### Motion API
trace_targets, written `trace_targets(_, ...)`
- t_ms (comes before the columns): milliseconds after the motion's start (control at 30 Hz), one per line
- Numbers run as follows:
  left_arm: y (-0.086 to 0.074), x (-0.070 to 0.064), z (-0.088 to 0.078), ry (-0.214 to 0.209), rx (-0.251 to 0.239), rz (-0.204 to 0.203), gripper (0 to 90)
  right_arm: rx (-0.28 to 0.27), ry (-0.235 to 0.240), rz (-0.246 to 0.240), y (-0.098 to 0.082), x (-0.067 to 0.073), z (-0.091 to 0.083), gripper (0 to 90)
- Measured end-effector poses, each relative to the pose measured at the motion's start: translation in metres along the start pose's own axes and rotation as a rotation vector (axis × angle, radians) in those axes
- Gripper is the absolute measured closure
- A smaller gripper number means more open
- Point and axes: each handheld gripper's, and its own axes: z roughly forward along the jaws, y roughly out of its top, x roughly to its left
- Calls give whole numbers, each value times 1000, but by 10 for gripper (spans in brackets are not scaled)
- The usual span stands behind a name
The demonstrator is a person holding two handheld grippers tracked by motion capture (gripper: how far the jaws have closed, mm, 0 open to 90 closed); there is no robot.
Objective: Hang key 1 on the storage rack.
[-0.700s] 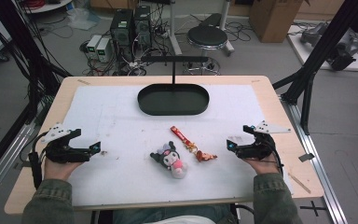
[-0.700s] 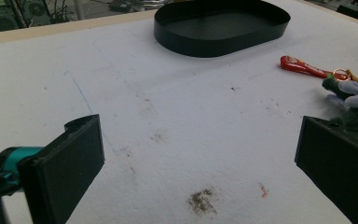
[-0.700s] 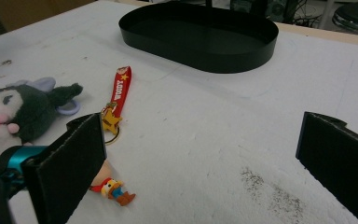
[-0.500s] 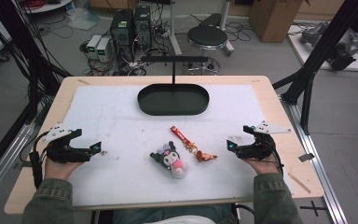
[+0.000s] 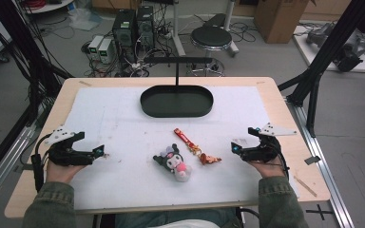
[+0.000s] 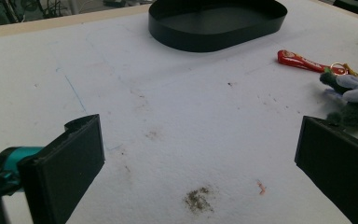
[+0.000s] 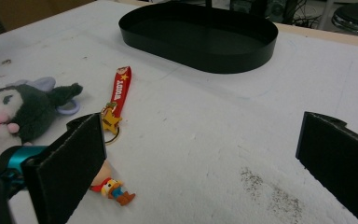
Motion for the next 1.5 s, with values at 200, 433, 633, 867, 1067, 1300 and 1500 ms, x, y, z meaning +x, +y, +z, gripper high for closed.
trace_targets(200, -1, -1, 1, -2, 12, 6, 18, 15, -4, -24, 4, 2, 3, 6)
trace_targets(433, -2, -2, 7, -18, 46, 29, 18, 38, 7, -35, 13, 7, 9, 6)
trace_targets(633, -2, -4, 5, -19, 46, 32, 18, 100, 26, -57, 19, 12, 21, 6)
trace_targets(867, -4, -5, 5, -25, 58, 37, 18, 148, 45, -85, 29, 20, 36, 6)
trace_targets(1067, -4, -4, 4, -23, 54, 35, 18, 178, 62, -107, 40, 25, 48, 6)
trace_targets(1300, -3, -3, 3, -27, 46, 29, 18, 221, 82, -140, 48, 31, 66, 6)
trace_targets(1500, -4, -5, 6, -33, 58, 39, 18, 270, 103, -164, 52, 39, 86, 6)
